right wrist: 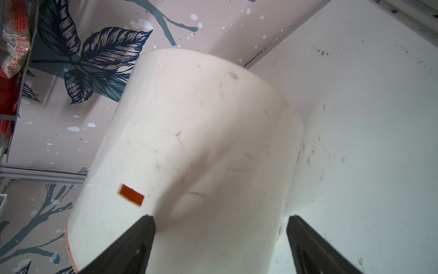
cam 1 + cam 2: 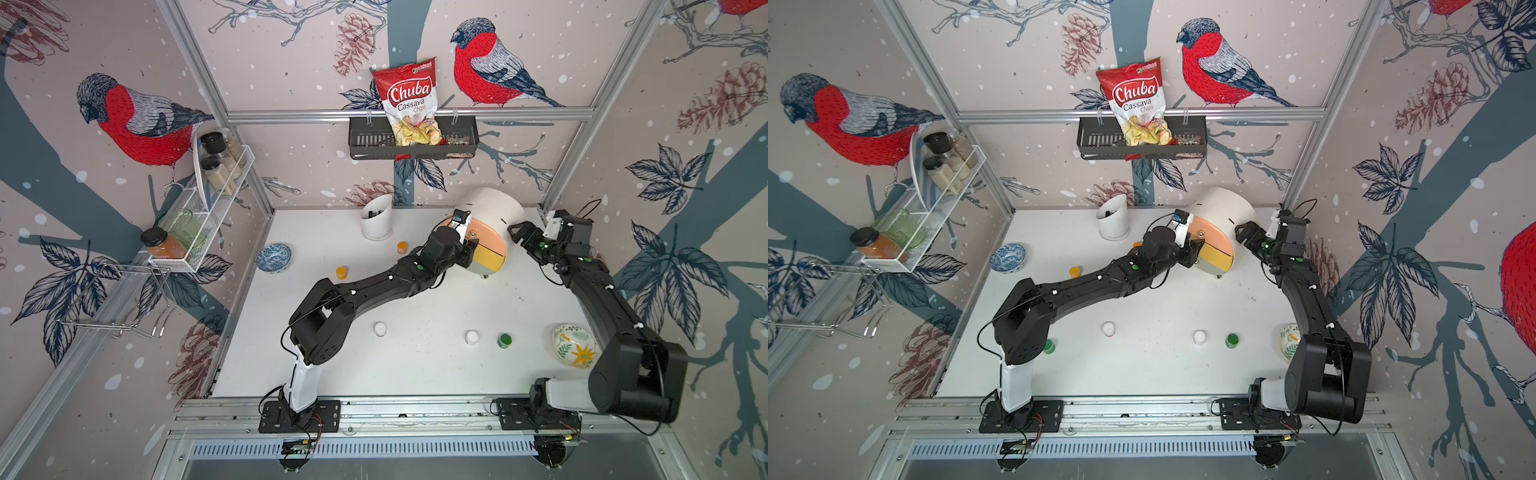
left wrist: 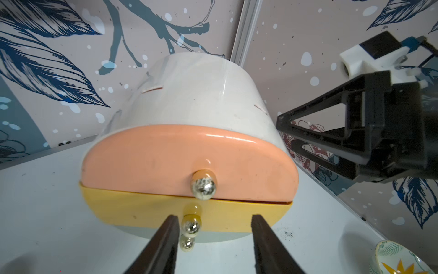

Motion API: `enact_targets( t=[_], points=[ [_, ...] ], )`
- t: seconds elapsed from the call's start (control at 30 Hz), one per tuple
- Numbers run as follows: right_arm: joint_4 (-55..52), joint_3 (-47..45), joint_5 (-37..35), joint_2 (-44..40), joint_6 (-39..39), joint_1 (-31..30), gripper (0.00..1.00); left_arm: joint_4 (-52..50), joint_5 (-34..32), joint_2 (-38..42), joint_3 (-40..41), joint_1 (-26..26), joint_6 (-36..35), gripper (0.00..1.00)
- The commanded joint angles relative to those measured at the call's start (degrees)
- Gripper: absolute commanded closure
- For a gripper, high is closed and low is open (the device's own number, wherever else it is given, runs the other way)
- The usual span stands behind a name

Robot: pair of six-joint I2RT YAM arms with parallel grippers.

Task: Put the paint cans in the drawer according to color
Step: Move the storage box to the center of the board, then open the drawer in the storage box.

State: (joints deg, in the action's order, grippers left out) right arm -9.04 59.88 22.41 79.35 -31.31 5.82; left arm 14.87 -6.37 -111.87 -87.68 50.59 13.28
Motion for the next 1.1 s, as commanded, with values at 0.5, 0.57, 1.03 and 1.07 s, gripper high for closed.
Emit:
enact_targets(
  t=[0.5,0.57,1.03,1.07],
  points=[
    [-4.67,8.37,-5.27,7.88,3.28,-5.62,0.07,6.43,12.05,2.71,1.55,-7.72,-2.14,0.47],
    [-4.70,8.31,-5.64,7.63,3.27,-5.82,0.07,6.55,13.35,1.50,1.23,-7.70,-2.03,0.53],
    [-6.47,7.48,-7.10,3.84,3.62,-6.00,0.05,2.91,14.42,-5.56,-5.85,-7.17,-3.03,0.54],
    [-6.52,7.53,-7.20,3.53,3.58,-6.00,0.05,2.67,14.33,-5.86,-6.21,-7.13,-3.15,0.54]
  ],
)
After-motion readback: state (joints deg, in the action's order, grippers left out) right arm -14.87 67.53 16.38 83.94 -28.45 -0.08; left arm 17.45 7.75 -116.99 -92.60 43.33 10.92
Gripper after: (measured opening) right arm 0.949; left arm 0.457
